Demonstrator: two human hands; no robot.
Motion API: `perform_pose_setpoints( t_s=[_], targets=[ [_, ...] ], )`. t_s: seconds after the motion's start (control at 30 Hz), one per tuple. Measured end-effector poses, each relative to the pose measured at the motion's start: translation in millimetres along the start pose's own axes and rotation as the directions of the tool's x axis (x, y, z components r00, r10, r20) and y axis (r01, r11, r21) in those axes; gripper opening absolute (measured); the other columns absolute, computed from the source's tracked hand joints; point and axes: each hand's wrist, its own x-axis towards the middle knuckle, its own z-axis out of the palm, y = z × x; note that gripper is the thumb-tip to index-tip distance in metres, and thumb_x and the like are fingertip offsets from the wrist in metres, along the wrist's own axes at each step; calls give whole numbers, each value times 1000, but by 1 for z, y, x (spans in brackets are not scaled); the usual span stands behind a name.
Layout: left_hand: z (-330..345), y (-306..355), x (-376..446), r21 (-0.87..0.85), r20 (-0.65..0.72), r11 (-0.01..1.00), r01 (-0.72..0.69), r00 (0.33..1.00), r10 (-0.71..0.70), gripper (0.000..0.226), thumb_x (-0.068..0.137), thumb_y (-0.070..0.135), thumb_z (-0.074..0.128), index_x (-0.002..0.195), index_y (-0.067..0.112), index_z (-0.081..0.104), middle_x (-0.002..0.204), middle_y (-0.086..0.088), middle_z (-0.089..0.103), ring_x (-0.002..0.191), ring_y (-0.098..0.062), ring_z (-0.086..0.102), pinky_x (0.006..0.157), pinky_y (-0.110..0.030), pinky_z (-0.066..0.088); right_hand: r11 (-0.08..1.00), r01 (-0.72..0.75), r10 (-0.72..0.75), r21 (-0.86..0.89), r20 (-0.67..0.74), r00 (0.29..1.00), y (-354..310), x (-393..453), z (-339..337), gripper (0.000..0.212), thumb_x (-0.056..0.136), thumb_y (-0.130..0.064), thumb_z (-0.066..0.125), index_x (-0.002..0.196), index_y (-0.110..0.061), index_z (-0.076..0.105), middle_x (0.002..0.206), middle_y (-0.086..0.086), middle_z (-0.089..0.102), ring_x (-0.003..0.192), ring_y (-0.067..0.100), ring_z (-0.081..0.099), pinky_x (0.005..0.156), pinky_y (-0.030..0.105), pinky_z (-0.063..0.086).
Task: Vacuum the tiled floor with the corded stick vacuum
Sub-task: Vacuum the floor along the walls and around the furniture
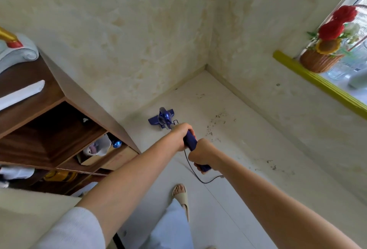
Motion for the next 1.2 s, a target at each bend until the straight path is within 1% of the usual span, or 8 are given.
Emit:
perform_pose_setpoints(
  t_s=[0.13, 0.33, 0.47, 0.67, 0.83, 1.0, 1.13, 1.2],
  targets=[
    [-12, 39, 19, 0, -30, 1000, 9, 999, -9, 22, 80, 1, 44, 58, 3, 42, 63, -13, 51, 57, -25, 49, 58, -27, 44, 999, 1, -1, -34, -3, 1000, -38, 24, -15, 7, 87, 3, 43, 85, -4, 43, 60, 12, 52, 42, 18, 48, 39, 25, 42],
    [-23, 69, 39, -15, 5, 998, 67, 998, -67, 22, 86, 3, 42, 64, 5, 40, 65, -12, 50, 59, -23, 48, 56, -27, 44, 995, 9, -13, -101, -38, 999, -62, 49, -21, 22, 88, -2, 48, 110, -2, 44, 62, 8, 53, 42, 14, 49, 31, 15, 37],
    [-21, 70, 45, -1, 6, 997, 73, 997, -73, 25, 85, 1, 41, 60, 6, 39, 64, -12, 48, 57, -23, 46, 55, -28, 43, 998, -9, 7, -69, -24, 1000, -57, 57, -21, 31, 88, -1, 47, 119, 0, 43, 65, 11, 54, 45, 17, 51, 42, 24, 46],
    [0, 55, 34, -108, 19, 990, 85, 996, -83, 35, 93, 17, 55, 64, 10, 38, 39, -2, 45, 54, -17, 44, 58, -28, 43, 987, -1, -8, -162, -59, 998, -33, 48, -28, 29, 89, -4, 49, 117, 1, 46, 64, 7, 53, 46, 14, 50, 42, 21, 41],
    [30, 35, 9, -173, 26, 977, 121, 993, -118, 38, 85, 36, 68, 77, 11, 41, 67, -1, 48, 58, -14, 47, 62, -27, 45, 991, 0, -7, -131, -49, 999, -3, 18, -45, 18, 88, -1, 46, 105, -1, 42, 64, 12, 56, 47, 19, 52, 46, 27, 47],
    [60, 8, -20, 79, 53, 997, 11, 998, -15, 30, 83, 3, 46, 56, 10, 34, 60, -7, 43, 56, -20, 42, 58, -26, 37, 1000, -2, 2, 9, -10, 1000, 26, -37, -59, 12, 87, 4, 42, 80, -5, 42, 56, 11, 49, 36, 17, 41, 38, 22, 36],
    [66, -12, -49, 169, 93, 986, 16, 995, -32, 30, 82, 0, 42, 53, 8, 37, 37, -3, 45, 45, -18, 44, 47, -19, 37, 984, -32, 29, 174, 22, 999, 41, -77, -49, 18, 90, -1, 47, 73, -5, 45, 54, 8, 49, 40, 16, 46, 38, 22, 40],
    [59, -22, -53, 208, 92, 977, 38, 994, -58, 32, 80, 2, 44, 48, 8, 41, 38, -3, 46, 36, -16, 45, 43, -16, 39, 935, -18, 6, 355, 35, 999, 48, -88, -30, 16, 89, -2, 50, 74, -6, 46, 55, 8, 48, 41, 16, 47, 39, 22, 43]
  ],
)
